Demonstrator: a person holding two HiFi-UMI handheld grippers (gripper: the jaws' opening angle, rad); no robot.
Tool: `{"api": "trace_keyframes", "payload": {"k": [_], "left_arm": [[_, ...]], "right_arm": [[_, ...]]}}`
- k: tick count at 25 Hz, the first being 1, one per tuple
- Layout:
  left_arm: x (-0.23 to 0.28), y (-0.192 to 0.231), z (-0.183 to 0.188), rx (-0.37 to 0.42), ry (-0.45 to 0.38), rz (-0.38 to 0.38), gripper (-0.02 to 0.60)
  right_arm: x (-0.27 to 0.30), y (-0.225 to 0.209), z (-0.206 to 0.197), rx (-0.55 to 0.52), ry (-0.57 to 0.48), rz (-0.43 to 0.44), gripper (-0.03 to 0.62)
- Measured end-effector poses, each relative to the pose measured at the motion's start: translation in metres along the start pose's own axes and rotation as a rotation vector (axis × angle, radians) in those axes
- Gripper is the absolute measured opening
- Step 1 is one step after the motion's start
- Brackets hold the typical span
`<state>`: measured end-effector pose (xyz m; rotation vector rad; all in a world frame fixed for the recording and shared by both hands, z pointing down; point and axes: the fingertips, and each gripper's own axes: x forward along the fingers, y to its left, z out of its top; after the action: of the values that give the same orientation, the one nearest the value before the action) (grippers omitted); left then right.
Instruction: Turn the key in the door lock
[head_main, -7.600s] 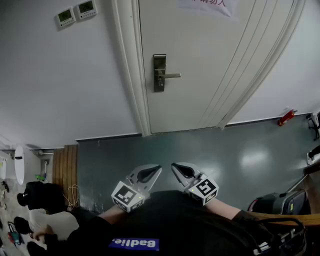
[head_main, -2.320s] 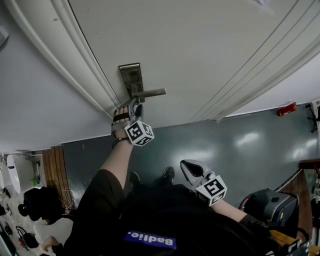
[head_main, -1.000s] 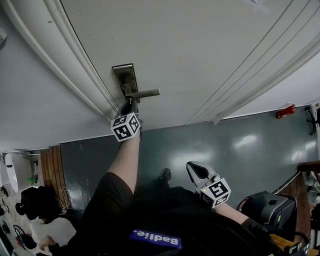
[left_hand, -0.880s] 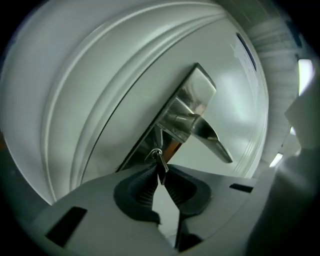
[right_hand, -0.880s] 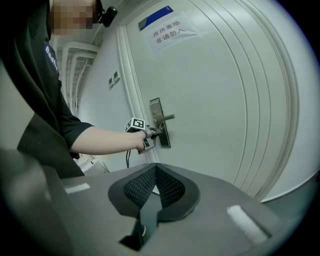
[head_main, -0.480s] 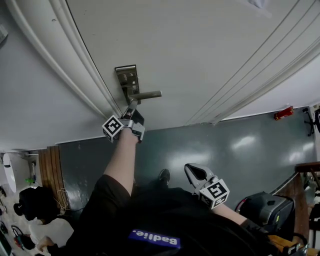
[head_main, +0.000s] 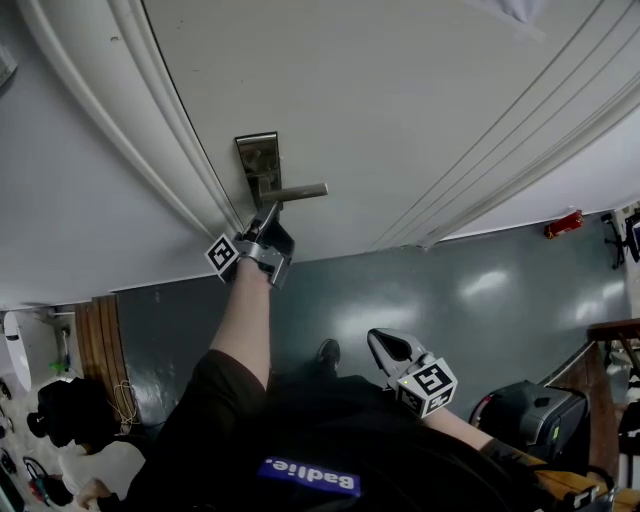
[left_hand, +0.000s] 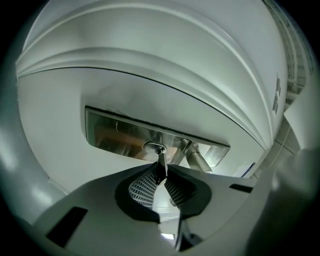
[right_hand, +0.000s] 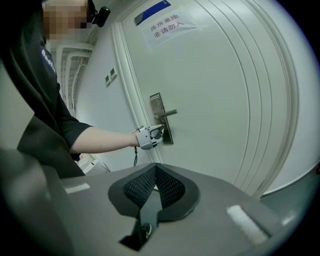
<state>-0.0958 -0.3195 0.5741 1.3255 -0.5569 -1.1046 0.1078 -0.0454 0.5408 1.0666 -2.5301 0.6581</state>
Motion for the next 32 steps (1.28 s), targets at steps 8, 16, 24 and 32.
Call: {"api": "trace_keyframes", "payload": {"k": [8, 16, 24, 32], "left_arm": [[-0.003, -0.004, -0.001, 0.126, 0.06, 0.012, 0.049], [-0.035, -0.015, -0.033, 0.369, 0.154, 0.087, 0.118], [-0.088, -0.054, -0.063, 0.738, 0.185, 0.236, 0.118], [-0.111, -0.125, -0.124, 1.039, 0.251, 0.167, 0.117]], "right_arm": [[0.002, 0.005, 0.002, -0.033, -0.007, -0.004, 0.003], [0.006, 0.009, 0.006, -0.045, -0.034, 0.092, 0.003], [0.012, 0.019, 0.018, -0.077, -0.068, 0.196, 0.003], [0.017, 0.028, 0.033, -0.124, -0.088, 0.229, 0.003]]}}
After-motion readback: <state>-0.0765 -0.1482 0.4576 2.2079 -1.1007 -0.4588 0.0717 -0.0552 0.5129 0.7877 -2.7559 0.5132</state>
